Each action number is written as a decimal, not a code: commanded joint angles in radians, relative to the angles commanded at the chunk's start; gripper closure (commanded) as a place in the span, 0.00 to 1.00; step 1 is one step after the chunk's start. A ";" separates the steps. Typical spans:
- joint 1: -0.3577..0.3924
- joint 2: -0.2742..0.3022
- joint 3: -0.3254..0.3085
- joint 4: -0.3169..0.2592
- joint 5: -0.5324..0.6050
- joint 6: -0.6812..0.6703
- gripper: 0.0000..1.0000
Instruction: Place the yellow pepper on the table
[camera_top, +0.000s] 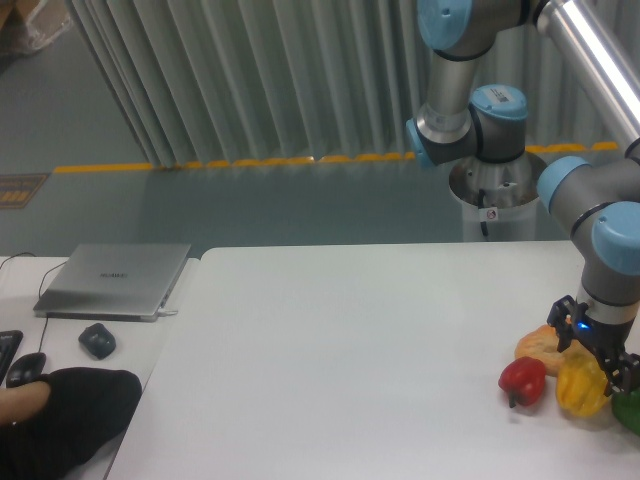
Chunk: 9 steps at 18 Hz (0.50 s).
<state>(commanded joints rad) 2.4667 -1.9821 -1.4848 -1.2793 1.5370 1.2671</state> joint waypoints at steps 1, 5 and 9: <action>-0.002 0.017 0.000 -0.003 -0.003 0.002 0.00; -0.014 0.092 0.006 -0.086 -0.008 0.014 0.00; -0.090 0.129 0.003 -0.097 -0.012 0.015 0.00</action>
<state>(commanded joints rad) 2.3763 -1.8531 -1.4819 -1.3759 1.5248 1.2824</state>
